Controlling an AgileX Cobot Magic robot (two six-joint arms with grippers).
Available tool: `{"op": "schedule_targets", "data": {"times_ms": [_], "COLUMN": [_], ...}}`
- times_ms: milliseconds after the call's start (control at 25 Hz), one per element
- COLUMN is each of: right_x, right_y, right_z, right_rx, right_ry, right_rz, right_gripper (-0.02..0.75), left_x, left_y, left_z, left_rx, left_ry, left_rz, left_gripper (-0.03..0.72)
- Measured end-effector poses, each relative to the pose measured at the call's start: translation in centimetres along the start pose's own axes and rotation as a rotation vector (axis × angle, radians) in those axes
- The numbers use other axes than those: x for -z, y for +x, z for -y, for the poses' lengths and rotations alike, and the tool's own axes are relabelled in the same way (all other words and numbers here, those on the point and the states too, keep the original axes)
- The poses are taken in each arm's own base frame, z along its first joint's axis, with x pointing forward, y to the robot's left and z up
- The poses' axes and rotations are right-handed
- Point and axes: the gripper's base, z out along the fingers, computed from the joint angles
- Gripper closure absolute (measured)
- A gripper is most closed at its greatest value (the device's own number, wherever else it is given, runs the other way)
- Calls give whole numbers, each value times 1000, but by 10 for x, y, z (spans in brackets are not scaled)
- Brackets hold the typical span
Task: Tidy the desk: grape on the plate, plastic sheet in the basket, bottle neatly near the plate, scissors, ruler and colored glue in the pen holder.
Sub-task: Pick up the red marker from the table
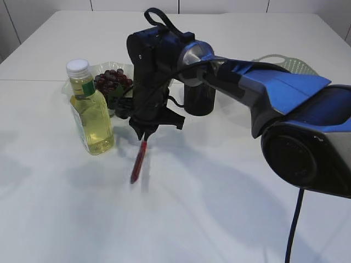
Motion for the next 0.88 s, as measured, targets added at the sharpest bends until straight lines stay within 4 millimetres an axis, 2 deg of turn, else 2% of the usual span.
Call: {"op": "schedule_targets", "data": {"times_ms": [120, 320, 440, 560, 760, 880], "right_x": [12, 47, 56, 56, 55, 52], "right_y": [-10, -44, -55, -54, -40, -31], "right_z": [-1, 8, 15, 14, 1, -6], "right_rx": [31, 55, 73, 116, 207, 240], "right_ry": [-67, -212, -224, -222, -205, -194], "right_rz": [-1, 43, 78, 80, 92, 88], "right_gripper": [678, 689, 689, 666, 501, 458], "left_x": [0, 0, 0, 0, 0, 0], "left_y": [0, 0, 0, 0, -1, -1], "left_z": [0, 0, 0, 0, 0, 0], "left_rx": [0, 0, -1, -1, -1, -1], "left_ry": [0, 0, -1, -1, -1, -1], "left_rz": [2, 2, 2, 4, 6, 8], "left_gripper": [391, 391, 392, 392, 392, 391]}}
